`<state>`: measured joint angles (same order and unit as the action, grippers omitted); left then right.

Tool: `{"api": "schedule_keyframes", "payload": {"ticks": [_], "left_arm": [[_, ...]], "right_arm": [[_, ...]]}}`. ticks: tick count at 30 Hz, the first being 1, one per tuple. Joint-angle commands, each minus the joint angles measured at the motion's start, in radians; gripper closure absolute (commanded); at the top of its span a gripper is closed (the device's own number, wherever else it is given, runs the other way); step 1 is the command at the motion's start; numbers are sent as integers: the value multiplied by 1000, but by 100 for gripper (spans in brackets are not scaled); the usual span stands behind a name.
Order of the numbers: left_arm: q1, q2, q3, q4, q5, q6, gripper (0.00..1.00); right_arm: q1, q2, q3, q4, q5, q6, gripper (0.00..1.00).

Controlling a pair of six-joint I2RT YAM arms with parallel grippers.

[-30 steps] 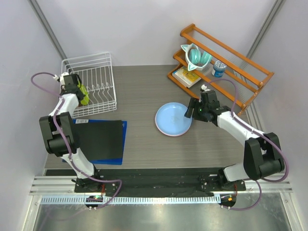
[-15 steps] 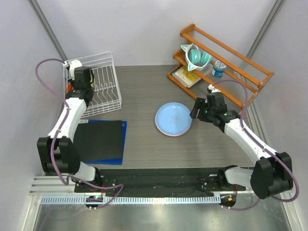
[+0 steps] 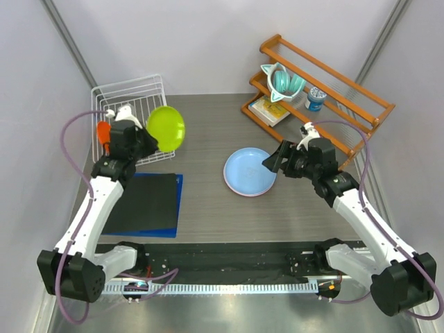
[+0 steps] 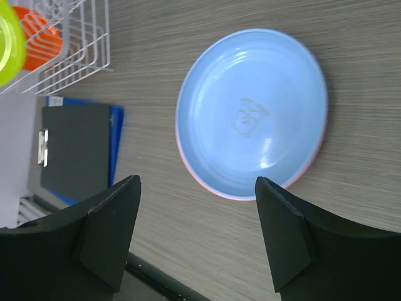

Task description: Unload the plates from the dish rack

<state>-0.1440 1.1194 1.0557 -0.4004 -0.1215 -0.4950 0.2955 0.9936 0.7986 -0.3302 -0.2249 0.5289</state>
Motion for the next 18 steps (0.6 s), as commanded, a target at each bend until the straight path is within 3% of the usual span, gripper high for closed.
{"api": "schedule_keyframes", "payload": {"ticks": [1, 8, 18], "left_arm": [[-112, -33, -54, 58, 235, -112, 100], [-278, -47, -137, 129, 269, -191, 100], [-462, -30, -155, 147, 224, -228, 100]], "right_arm": [[86, -13, -39, 166, -97, 91, 20], [211, 59, -36, 249, -45, 140, 20], [228, 177, -22, 370, -90, 120, 20]]}}
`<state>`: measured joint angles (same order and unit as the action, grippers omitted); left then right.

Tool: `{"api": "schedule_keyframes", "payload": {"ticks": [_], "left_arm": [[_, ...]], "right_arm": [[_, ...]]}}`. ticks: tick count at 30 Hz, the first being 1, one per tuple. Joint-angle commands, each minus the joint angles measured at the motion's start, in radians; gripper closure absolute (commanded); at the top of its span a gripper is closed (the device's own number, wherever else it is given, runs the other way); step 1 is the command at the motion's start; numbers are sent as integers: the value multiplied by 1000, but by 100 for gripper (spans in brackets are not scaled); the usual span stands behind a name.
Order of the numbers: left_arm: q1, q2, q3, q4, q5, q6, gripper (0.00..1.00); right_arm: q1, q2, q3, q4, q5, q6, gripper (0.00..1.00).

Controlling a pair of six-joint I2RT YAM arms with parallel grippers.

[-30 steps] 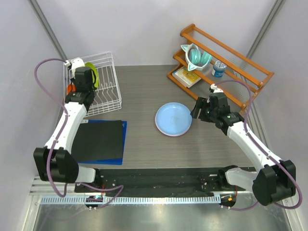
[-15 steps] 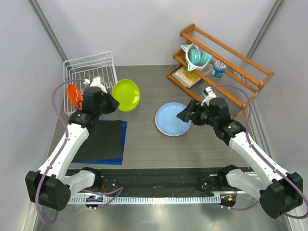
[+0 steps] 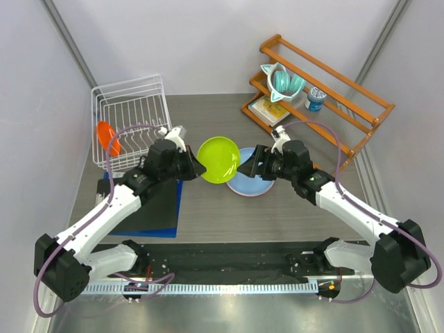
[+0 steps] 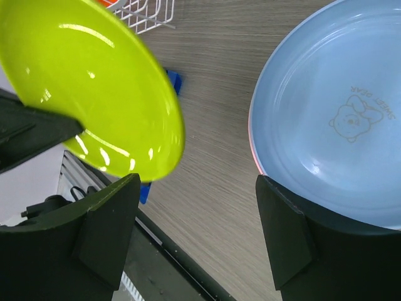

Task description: Unload the plates from the dish rack

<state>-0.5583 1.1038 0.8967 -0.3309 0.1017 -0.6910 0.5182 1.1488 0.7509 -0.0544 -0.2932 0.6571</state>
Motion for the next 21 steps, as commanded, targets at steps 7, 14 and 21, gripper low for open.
{"api": "schedule_keyframes", "payload": {"ticks": [7, 14, 21], "left_arm": [[-104, 10, -5, 89, 0, -39, 100], [-117, 34, -19, 112, 38, -24, 100], [-117, 54, -30, 98, -14, -7, 49]], "right_arm": [[5, 77, 47, 111, -32, -33, 24], [5, 106, 15, 183, -106, -31, 87], [5, 34, -7, 119, -5, -37, 99]]}}
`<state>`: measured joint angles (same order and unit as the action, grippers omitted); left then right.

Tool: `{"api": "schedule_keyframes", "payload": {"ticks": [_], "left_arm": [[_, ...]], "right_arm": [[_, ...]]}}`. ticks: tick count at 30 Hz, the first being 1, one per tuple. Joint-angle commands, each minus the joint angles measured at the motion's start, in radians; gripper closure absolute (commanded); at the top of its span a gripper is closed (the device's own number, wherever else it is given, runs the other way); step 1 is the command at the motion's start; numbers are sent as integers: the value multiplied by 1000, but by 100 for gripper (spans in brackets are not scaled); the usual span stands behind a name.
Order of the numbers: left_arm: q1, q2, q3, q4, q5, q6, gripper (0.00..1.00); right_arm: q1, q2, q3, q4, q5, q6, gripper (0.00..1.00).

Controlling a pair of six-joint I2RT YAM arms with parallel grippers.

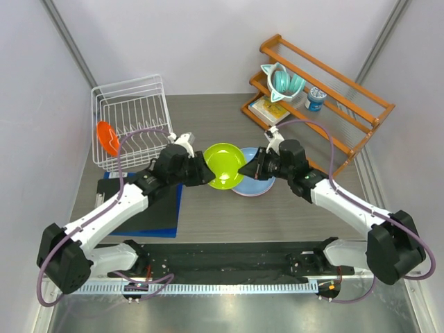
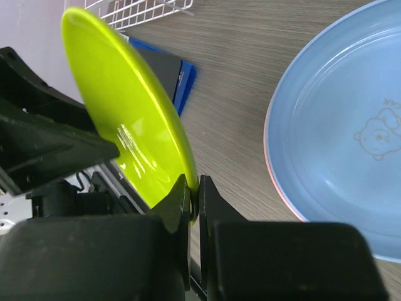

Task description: Unload the plates from the dish rack

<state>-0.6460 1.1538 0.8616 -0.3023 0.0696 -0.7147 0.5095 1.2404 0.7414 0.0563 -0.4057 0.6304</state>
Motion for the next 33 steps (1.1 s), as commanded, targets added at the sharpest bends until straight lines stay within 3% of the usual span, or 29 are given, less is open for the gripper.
{"api": "schedule_keyframes", "payload": {"ticks": [1, 2, 5, 10, 19, 29, 31, 33], "left_arm": [[-30, 3, 11, 57, -19, 29, 35], [-29, 3, 16, 23, -45, 40, 22], [-30, -5, 40, -44, -158, 70, 16], [-30, -90, 57, -132, -358, 100, 14], [-27, -344, -7, -107, -761, 210, 3], [-21, -307, 1, -67, -1065, 328, 1], [-4, -292, 7, -60, -1081, 345, 1], [37, -283, 8, -47, -1073, 351, 1]], "right_arm": [[12, -70, 4, -18, 163, -12, 99], [11, -79, 4, -45, 186, -15, 99], [-2, -113, -10, -85, 252, -11, 99], [-64, -102, -13, -162, 318, -1, 99], [-210, 28, 10, -193, 229, -26, 99], [-223, 241, 98, -153, 143, -52, 98], [-223, 270, 111, -151, 133, -54, 92], [-224, 281, 113, -151, 116, -58, 71]]}}
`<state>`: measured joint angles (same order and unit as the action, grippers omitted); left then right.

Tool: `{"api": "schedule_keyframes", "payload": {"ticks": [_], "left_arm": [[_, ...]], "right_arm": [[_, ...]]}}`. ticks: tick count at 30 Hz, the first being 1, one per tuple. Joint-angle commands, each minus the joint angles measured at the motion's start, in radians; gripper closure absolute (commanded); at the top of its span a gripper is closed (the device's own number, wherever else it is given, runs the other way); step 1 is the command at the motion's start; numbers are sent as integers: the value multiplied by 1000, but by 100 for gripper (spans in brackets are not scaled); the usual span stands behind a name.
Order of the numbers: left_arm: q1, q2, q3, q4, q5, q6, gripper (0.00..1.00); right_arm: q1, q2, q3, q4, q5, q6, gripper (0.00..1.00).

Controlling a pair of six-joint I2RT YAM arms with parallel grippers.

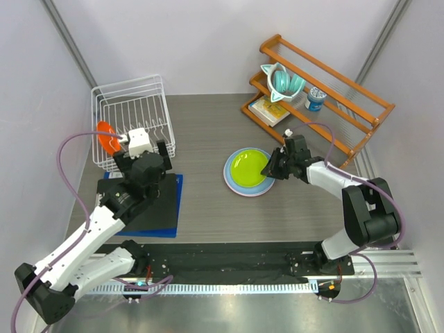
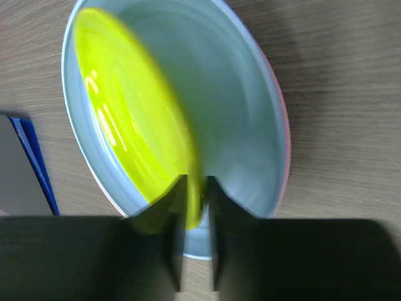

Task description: Unload the plates from the dish rack

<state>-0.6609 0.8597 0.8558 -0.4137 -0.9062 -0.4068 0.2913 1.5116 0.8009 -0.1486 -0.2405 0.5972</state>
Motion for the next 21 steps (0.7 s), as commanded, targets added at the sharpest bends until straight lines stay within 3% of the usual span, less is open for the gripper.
{"api": "schedule_keyframes", "payload": {"ticks": [1, 3, 9, 14, 21], "left_arm": [[72, 15, 18, 65, -73, 22, 0], [140, 25, 23, 82, -21, 25, 0], [355, 111, 51, 96, 114, 2, 1], [523, 226, 117, 84, 208, -30, 1], [722, 424, 218, 157, 311, -47, 1]], "right_arm": [[-6, 9, 49, 53, -49, -25, 67], [-6, -1, 43, 53, -46, -33, 55], [-6, -89, 46, -37, 21, -82, 43], [-4, -216, 55, -130, 131, -114, 41], [-4, -324, 32, -155, 150, -135, 36]]}}
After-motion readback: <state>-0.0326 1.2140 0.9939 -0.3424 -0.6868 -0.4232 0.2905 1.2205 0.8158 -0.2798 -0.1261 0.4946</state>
